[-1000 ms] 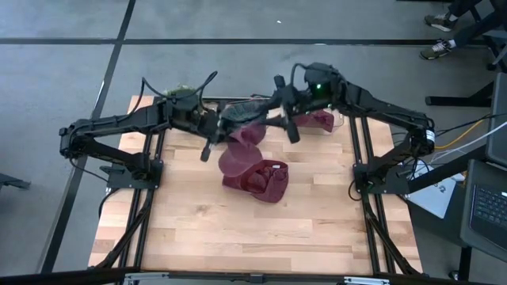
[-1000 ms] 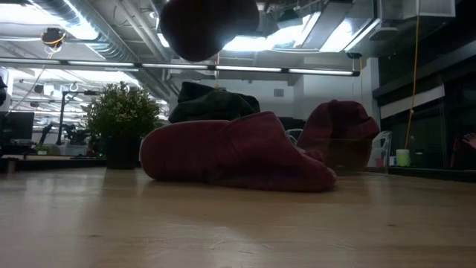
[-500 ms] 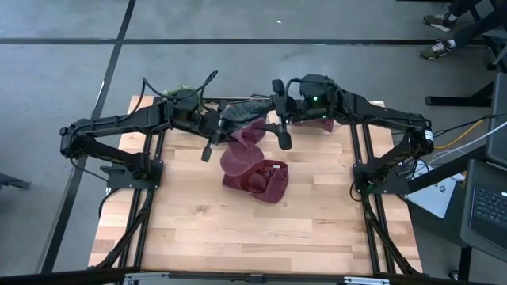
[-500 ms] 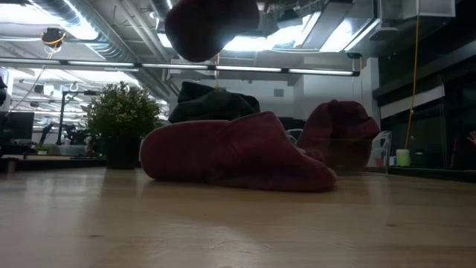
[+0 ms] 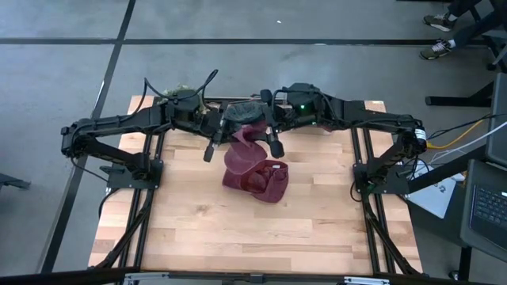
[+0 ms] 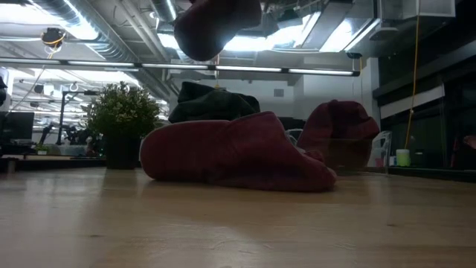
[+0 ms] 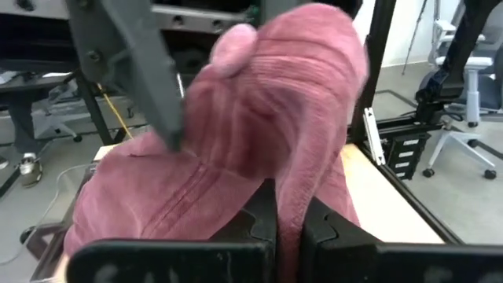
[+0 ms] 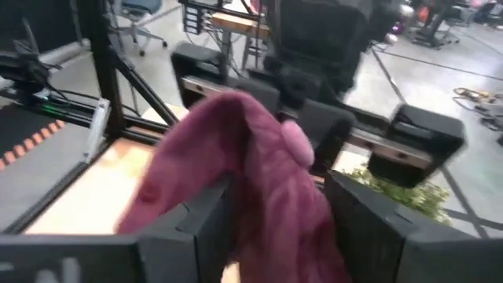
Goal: Pick & Place hat
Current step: Put the bottom red cap on the red cap in the right transparent bin
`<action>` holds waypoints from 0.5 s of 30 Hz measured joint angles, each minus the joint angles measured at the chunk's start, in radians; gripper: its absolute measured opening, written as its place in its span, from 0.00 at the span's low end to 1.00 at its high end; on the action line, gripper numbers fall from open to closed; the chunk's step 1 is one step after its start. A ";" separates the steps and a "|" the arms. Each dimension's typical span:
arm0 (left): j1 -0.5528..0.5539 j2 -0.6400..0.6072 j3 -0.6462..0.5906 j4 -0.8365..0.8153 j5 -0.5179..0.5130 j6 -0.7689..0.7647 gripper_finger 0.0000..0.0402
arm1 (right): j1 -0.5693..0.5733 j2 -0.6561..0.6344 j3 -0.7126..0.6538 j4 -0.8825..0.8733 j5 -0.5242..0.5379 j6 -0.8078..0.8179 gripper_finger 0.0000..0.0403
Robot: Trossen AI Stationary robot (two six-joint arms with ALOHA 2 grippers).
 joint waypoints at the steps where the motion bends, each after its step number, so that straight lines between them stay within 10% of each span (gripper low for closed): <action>1: -0.002 0.000 0.000 0.001 0.000 0.000 0.01 | 0.000 0.000 0.000 -0.004 0.009 -0.003 0.45; 8: 0.000 0.000 0.000 -0.030 0.000 -0.023 0.02 | -0.001 -0.002 0.000 -0.026 0.011 -0.041 0.07; 15: 0.038 0.000 0.000 -0.056 -0.011 -0.080 0.03 | -0.004 -0.007 0.000 -0.075 0.085 -0.032 0.03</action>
